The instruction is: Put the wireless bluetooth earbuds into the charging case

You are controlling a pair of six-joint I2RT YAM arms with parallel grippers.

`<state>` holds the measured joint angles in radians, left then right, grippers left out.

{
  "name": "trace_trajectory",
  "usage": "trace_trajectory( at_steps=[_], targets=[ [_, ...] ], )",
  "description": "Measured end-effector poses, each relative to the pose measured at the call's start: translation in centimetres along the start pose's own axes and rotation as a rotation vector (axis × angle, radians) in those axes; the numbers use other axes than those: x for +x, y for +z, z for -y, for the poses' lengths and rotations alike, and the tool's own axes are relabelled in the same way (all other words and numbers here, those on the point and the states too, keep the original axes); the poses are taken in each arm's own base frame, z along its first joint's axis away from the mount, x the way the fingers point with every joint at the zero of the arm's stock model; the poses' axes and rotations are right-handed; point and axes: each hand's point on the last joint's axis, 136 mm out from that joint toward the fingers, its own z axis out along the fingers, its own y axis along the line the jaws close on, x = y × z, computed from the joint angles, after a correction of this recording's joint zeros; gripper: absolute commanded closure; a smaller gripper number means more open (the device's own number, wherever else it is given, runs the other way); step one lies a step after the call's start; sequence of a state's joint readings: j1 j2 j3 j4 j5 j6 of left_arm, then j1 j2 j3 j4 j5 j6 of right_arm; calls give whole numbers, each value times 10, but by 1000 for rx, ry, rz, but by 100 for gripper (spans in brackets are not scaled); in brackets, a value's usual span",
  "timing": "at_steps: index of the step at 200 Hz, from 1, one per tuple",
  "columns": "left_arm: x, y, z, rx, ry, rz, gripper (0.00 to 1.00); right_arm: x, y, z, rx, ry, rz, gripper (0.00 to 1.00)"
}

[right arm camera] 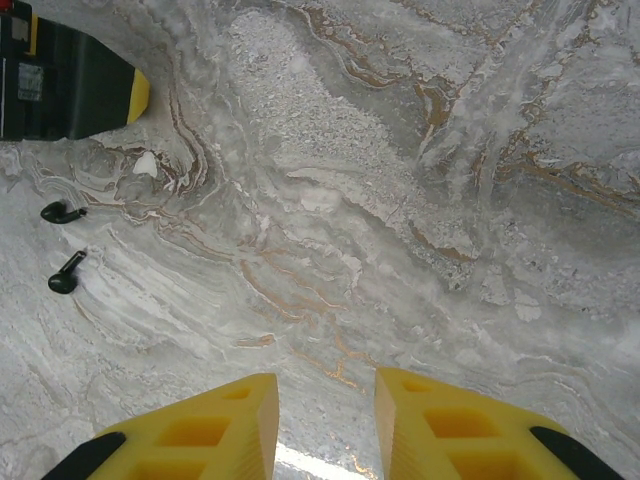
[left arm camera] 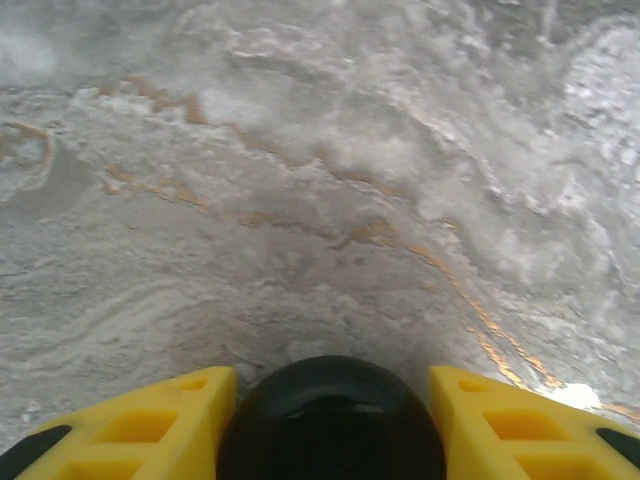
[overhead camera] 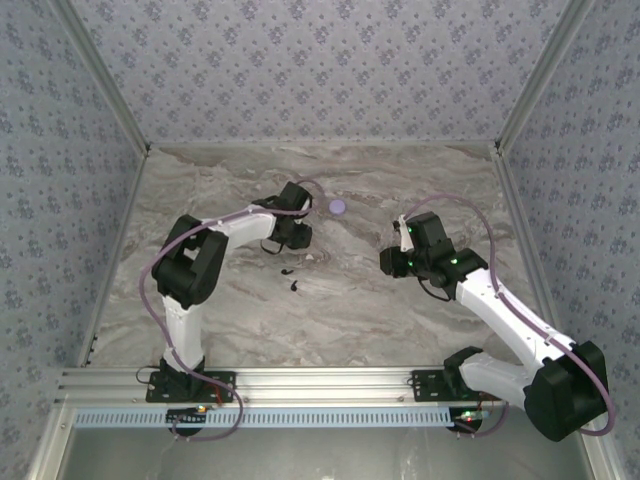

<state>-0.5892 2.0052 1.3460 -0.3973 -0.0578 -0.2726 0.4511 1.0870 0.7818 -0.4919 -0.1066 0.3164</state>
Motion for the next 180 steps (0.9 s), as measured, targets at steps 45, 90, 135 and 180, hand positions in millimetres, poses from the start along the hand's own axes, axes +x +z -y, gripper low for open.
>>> trace_trajectory(
  at_steps=[45,90,135,180],
  targets=[
    [9,-4,32,31,58,-8,54,0,0,4,19,1,1,67],
    [8,-17,76,90,117,6,54,1,1,6,30,3,-2,67],
    [8,-17,104,125,142,11,54,6,7,10,47,8,-27,67],
    [23,-6,116,132,157,-31,52,12,13,13,57,12,-53,67]
  ],
)
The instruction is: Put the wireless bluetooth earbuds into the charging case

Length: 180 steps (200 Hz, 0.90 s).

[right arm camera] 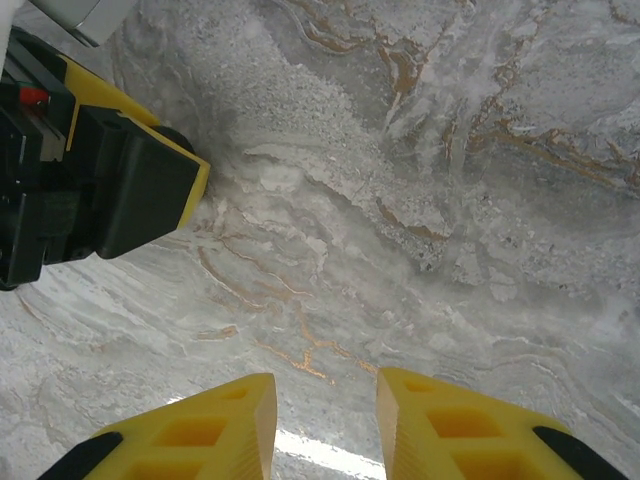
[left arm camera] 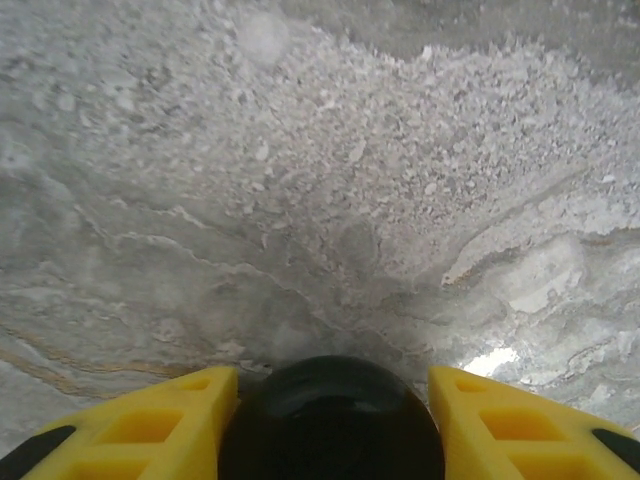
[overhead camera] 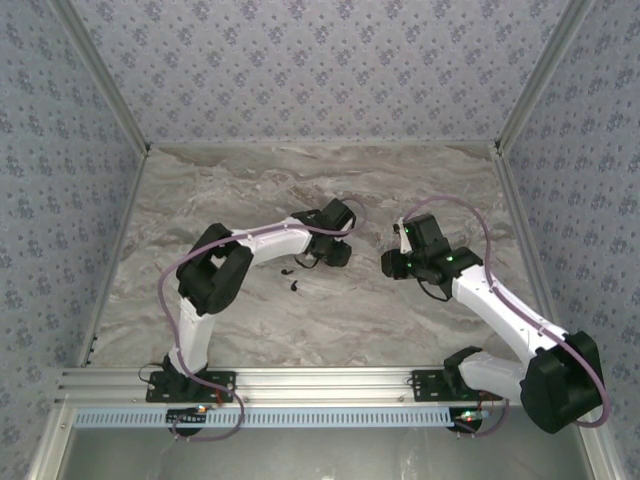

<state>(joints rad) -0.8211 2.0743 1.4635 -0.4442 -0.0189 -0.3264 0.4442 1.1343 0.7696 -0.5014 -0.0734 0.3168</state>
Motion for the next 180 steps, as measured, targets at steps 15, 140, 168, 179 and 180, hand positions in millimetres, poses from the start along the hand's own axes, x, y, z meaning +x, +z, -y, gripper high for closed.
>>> trace_trajectory(
  at_steps=[15,140,168,179,180],
  targets=[
    [1,1,3,5,1,-4,47,2,2,1,3,1,-10,66],
    [-12,-71,-13,116,-105,142,28,18,37,-10,-62,20,-164,61],
    [-10,-91,-28,136,-176,188,35,9,50,-23,-119,22,-188,62],
    [-3,-93,-29,147,-199,190,38,4,55,-28,-142,18,-197,64],
    [-2,-93,-29,147,-199,190,38,3,56,-29,-146,18,-196,64]
  ],
)
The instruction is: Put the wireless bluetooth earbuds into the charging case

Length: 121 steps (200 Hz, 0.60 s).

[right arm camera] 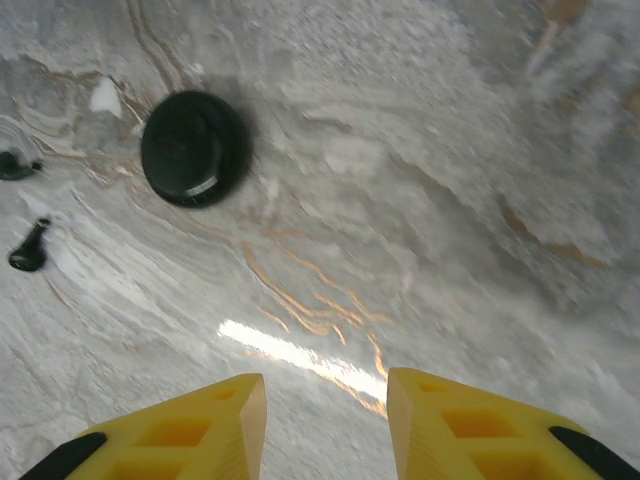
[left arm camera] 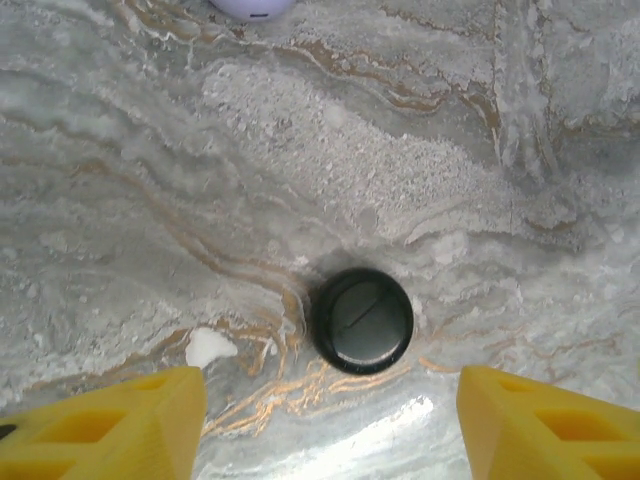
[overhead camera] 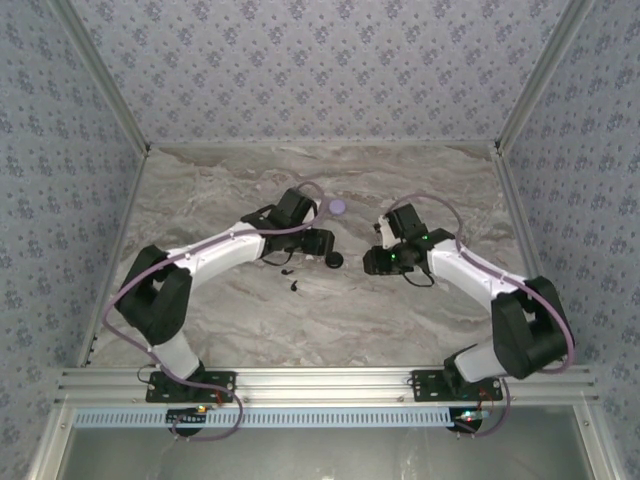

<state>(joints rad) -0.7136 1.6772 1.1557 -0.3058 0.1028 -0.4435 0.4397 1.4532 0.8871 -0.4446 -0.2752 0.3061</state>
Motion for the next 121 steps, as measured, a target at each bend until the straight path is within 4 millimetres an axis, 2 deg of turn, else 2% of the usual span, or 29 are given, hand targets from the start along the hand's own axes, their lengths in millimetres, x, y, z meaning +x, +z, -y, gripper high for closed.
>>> trace_trajectory(
  at_steps=[19,34,50,94,106,121],
  targets=[
    [20,-1,-5,11,-39,-27,52,-14,10,-7,-30,-10,-12,70],
    [35,2,-9,16,-60,-60,59,-27,18,-11,-40,-16,-19,74],
    [47,6,-11,25,-89,-86,62,-40,28,-13,-44,-17,-24,76],
    [55,22,-4,79,-137,-116,74,-64,56,-14,-41,-7,-53,85],
    [59,29,-5,76,-149,-130,81,-69,62,-13,-39,-5,-59,87],
    [66,36,-8,63,-155,-154,82,-72,70,-12,-37,-2,-68,87]
  ],
)
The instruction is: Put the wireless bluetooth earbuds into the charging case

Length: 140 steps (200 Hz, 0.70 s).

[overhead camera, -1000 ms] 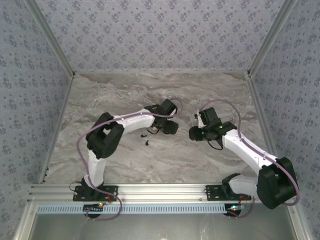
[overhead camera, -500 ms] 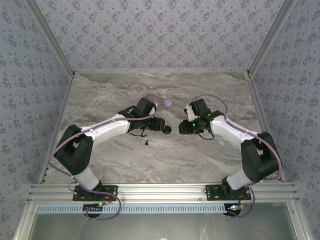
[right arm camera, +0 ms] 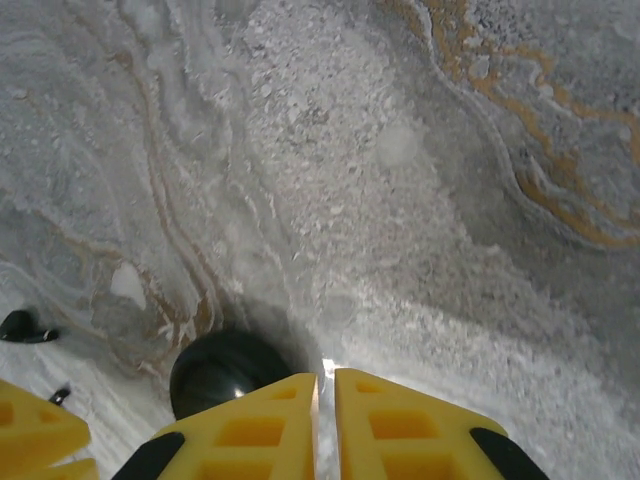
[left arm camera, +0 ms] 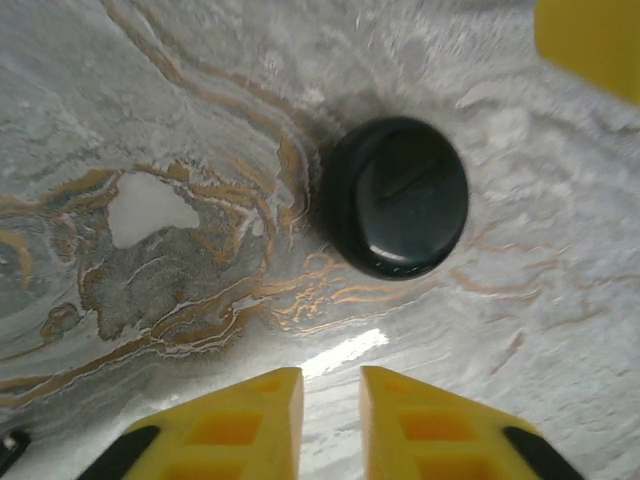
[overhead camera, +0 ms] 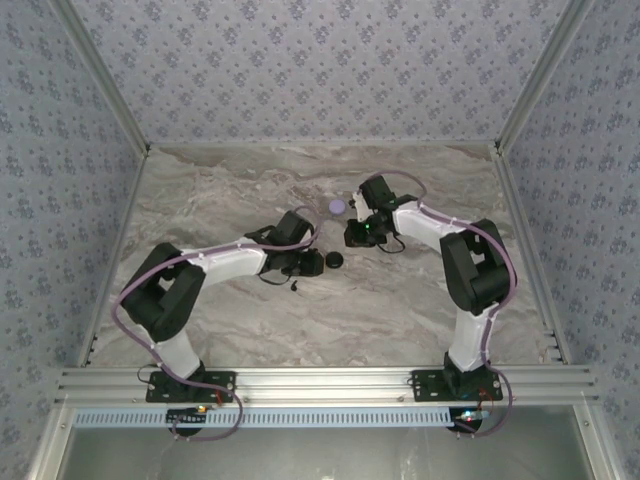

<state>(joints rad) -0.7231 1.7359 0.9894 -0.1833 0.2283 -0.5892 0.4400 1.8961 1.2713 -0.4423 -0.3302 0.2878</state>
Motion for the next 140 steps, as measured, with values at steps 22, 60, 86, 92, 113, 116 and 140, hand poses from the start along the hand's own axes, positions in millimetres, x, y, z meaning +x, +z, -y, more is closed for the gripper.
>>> trace_trajectory(
  at_steps=[22,60,86,92,113,116,140],
  targets=[
    [4,8,-4,-16,-9,-19,85,-1,9,2,6,6,-19,89],
    [-2,17,-3,-25,-11,-20,88,1,18,3,14,10,-46,90],
    [-8,21,-2,-29,-13,-13,91,4,23,1,15,6,-64,90],
    [-9,23,-2,-32,-13,-13,92,6,24,1,16,6,-70,90],
    [-11,29,-4,-44,-19,-16,92,11,29,1,19,6,-89,90],
    [-11,29,-4,-46,-19,-15,92,12,29,0,19,6,-91,90],
    [-15,30,-4,-51,-26,-12,92,14,30,-2,17,2,-100,89]
  ],
)
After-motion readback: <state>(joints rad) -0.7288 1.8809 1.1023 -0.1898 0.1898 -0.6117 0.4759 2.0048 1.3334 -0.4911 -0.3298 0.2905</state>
